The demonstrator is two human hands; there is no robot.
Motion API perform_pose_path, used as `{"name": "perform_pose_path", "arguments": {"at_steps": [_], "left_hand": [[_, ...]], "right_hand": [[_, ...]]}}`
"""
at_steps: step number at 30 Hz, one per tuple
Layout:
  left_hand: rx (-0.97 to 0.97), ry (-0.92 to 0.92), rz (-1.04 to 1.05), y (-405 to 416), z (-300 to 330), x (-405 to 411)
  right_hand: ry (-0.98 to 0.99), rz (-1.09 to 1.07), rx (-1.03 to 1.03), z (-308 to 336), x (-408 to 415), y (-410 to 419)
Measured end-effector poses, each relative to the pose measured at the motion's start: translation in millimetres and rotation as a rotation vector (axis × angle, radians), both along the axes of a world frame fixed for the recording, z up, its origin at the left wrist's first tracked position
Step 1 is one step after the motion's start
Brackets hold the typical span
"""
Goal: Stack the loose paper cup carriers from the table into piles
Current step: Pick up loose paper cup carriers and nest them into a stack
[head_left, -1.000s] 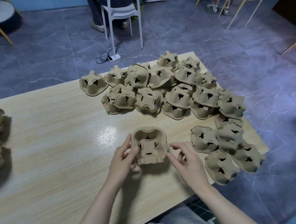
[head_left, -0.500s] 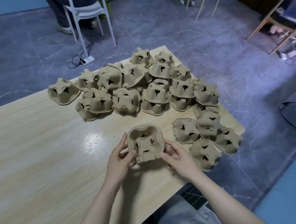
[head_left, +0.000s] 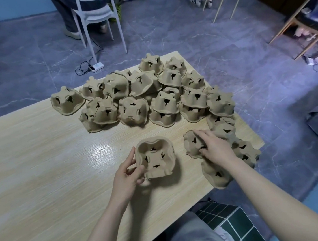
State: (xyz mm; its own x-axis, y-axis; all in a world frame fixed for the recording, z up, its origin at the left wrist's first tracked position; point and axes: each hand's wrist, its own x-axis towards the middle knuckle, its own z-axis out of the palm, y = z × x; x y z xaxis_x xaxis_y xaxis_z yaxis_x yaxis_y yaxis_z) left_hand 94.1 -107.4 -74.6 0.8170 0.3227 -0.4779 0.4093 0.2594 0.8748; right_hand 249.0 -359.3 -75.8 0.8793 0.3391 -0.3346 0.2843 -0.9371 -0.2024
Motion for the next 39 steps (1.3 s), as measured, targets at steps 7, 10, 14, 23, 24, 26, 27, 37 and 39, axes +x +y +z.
{"name": "perform_pose_path", "arguments": {"at_steps": [7,10,14,23,24,26,27,37,39], "left_hand": [[-0.001,0.013,0.069,1.1,-0.6,-4.3],[0.009,0.011,0.108,1.0,-0.6,-7.0],[0.016,0.006,0.118,0.7,-0.9,-7.5],[0.005,0.016,0.102,2.2,2.7,-6.8],[0.005,0.018,0.097,2.1,2.9,-6.8],[0.006,0.017,0.089,2.7,3.9,-6.7],[0.006,0.018,0.086,3.0,4.4,-6.4],[0.034,0.032,0.036,5.5,6.2,-5.6],[0.063,0.022,0.005,5.3,6.3,-5.4]], "right_hand": [[-0.007,0.027,0.079,-4.0,2.8,8.8],[-0.021,-0.022,0.187,-3.2,1.1,16.6],[-0.004,-0.143,0.457,-3.2,-3.4,29.6],[0.101,-0.189,0.537,-2.9,-13.3,44.3],[0.093,-0.202,0.551,-1.7,-13.0,44.3],[0.063,-0.216,0.553,0.9,-11.7,44.9],[0.042,-0.214,0.550,1.9,-11.1,44.9],[-0.025,-0.314,0.652,4.5,-7.1,44.3],[-0.005,-0.353,0.704,7.4,-8.1,41.3]]}}
